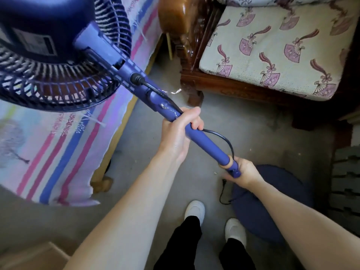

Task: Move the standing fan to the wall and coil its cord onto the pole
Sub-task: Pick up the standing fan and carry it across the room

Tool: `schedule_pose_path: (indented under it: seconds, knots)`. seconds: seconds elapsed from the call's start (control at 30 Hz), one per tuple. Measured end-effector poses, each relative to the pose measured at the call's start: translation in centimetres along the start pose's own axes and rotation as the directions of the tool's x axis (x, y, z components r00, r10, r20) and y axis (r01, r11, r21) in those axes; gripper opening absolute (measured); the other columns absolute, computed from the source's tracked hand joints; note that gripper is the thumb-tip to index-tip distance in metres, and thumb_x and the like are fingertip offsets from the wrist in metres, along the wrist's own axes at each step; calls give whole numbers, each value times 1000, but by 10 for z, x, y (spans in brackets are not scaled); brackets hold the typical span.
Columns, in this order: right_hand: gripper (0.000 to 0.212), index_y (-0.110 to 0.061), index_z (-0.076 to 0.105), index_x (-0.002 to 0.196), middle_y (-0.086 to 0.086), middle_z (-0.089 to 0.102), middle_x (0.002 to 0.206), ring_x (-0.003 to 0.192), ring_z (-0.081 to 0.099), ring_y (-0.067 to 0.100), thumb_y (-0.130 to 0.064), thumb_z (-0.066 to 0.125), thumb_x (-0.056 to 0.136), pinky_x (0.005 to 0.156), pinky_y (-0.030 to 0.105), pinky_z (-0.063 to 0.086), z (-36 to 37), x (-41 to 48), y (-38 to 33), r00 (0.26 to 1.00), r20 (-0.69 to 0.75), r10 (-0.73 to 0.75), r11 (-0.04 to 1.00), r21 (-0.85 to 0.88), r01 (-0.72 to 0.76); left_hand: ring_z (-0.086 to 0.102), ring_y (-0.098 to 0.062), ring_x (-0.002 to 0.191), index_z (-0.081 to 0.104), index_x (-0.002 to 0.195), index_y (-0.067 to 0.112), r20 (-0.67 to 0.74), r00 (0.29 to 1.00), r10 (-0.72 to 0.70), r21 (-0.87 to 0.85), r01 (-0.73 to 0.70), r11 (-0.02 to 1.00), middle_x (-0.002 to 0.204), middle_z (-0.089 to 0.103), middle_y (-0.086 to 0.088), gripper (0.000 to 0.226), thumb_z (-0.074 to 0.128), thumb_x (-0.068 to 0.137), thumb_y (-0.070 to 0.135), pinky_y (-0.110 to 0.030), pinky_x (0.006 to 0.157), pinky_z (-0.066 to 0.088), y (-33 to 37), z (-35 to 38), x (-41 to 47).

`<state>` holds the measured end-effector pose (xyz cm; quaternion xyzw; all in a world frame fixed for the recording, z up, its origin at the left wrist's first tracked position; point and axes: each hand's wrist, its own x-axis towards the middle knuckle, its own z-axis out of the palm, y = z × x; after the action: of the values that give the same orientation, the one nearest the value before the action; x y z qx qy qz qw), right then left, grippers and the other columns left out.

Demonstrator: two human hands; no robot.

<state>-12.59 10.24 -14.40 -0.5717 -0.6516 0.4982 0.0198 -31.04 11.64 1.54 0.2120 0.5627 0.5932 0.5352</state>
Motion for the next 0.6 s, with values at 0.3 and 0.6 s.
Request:
schedule_pose_path:
  seconds: [0.3, 0.6]
  knots:
    - [25, -16, 53, 79, 4, 57, 72, 65, 47, 16, -11, 76, 71, 53, 17, 38, 16, -70, -121, 986, 122, -114, 992, 59, 108, 39, -21, 47, 35, 52, 13, -117, 981, 158, 10, -158, 987, 43, 36, 0, 42, 54, 85, -1, -35, 62, 33, 119, -36, -70]
    - [17, -16, 54, 80, 1, 56, 79, 71, 39, 16, -8, 67, 72, 65, 26, 41, 53, -132, -216, 923, 275, -267, 962, 17, 274, 39, -19, 42, 37, 58, 13, -278, 924, 264, 4, -273, 962, 43, 36, 0, 31, 60, 77, 5, -29, 56, 37, 203, -97, -158]
